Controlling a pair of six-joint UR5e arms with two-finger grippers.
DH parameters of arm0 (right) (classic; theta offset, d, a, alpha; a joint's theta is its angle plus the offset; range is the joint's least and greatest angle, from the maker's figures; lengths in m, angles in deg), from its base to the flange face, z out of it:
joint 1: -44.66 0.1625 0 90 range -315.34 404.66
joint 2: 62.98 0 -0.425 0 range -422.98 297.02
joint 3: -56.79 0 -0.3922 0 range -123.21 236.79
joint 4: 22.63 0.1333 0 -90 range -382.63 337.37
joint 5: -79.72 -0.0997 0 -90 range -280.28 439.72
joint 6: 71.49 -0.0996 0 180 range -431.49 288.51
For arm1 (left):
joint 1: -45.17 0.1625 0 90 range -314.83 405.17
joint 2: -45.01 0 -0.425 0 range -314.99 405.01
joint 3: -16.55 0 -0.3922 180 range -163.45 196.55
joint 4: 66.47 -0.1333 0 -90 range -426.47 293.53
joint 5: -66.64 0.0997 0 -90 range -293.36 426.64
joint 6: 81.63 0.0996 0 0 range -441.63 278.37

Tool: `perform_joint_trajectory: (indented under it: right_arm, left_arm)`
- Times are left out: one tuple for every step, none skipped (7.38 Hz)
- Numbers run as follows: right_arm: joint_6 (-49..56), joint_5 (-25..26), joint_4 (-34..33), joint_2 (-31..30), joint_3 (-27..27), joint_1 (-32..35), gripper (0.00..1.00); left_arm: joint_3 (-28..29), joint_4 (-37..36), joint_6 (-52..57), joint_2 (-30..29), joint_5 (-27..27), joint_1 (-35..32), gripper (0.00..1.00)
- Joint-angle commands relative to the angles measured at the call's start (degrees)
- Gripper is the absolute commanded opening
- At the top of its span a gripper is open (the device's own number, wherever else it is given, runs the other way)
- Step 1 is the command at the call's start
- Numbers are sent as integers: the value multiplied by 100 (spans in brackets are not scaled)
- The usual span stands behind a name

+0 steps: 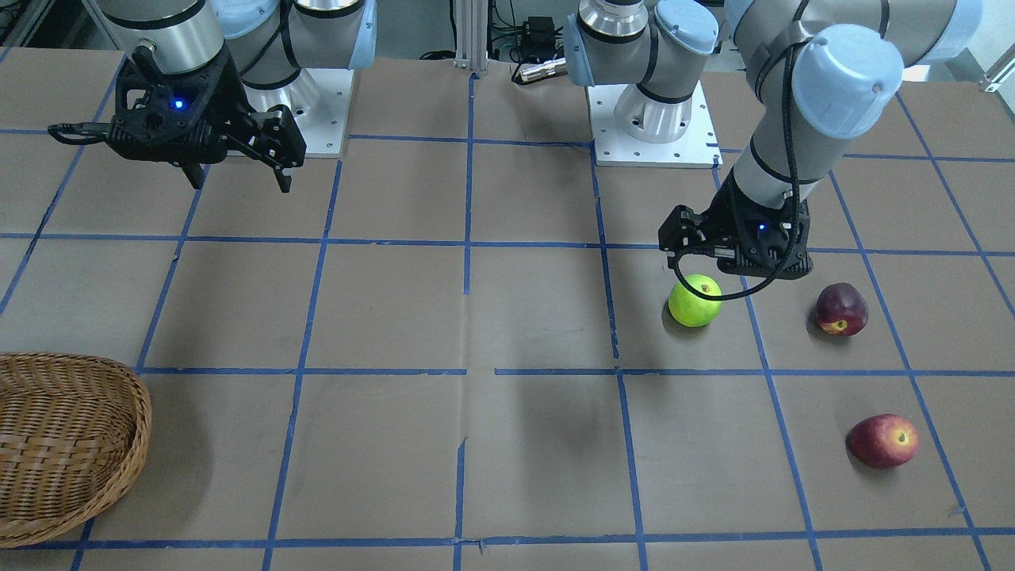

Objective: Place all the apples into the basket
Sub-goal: 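Lower the left gripper onto the green apple and close it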

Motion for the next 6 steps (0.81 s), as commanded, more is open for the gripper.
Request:
perform_joint_trajectory:
  right_arm:
    - [-9,2,-8,-1,3,9,100]
    - [8,-16,-34,-1,-6,0,100]
    - [0,-16,-8,-1,-6,9,100]
    - [0,-7,1,-1,3,9,100]
    - [0,-24,-8,-1,3,9,100]
    - [9,-7,-8,-1,3,0,100]
  left_arm:
    - [-1310,-1590,399,-293,-13,672,100]
    - [-1480,-1787,408,-442,4,674,100]
    - [-1482,-1833,356,-566,-13,683,100]
    - [-1517,-1964,320,-671,-31,674,100]
    - [-1509,-2000,364,-777,-22,683,100]
    - [-1482,-2017,364,-839,-22,683,73]
